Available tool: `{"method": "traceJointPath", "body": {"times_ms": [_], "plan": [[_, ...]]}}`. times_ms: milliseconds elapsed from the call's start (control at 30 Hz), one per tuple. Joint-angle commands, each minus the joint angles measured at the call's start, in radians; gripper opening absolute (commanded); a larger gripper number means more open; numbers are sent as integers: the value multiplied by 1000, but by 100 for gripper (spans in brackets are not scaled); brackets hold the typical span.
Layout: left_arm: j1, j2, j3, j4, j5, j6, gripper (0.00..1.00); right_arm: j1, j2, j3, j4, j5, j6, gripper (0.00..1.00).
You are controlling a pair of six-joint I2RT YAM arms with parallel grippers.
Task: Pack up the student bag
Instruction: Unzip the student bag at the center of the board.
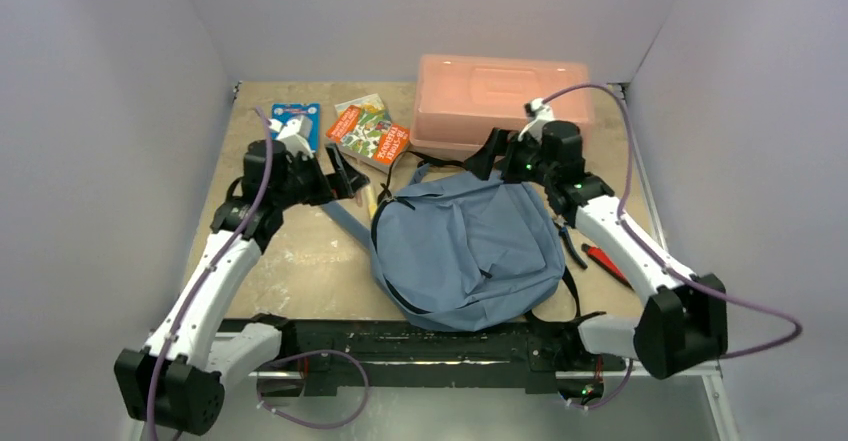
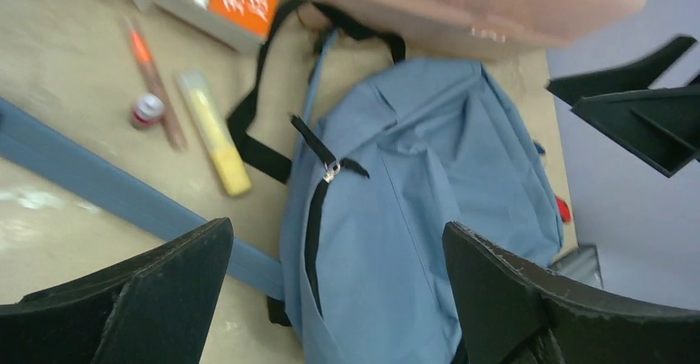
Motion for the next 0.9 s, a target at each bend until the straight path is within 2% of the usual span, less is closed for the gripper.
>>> {"method": "traceJointPath", "body": {"times_ms": [0,133,333,533,600,733,867], "plan": [[-79,91,-91,158,175,-122,96,99,100,-49,216,-237,90,98],[-170,127,-160,191,77,-130,92,201,186,-45,274,-236,101,88],[-174,88,-227,186,7,-132,83,298,295,-42,358,-222,87,67],[-174,80,-275,213,-13,-143,67,314,383,-28,425,-209,103,56],[-174,91,-281,214,-16,-148,57,317,408,8,414,-202,119,51],[-174,99,-310,245,-12,-157,47,352,432,77,368,-136,98,52],[-174,98,-324,233,-24,-162,37,379,493,208,231,-31,11,54]]}}
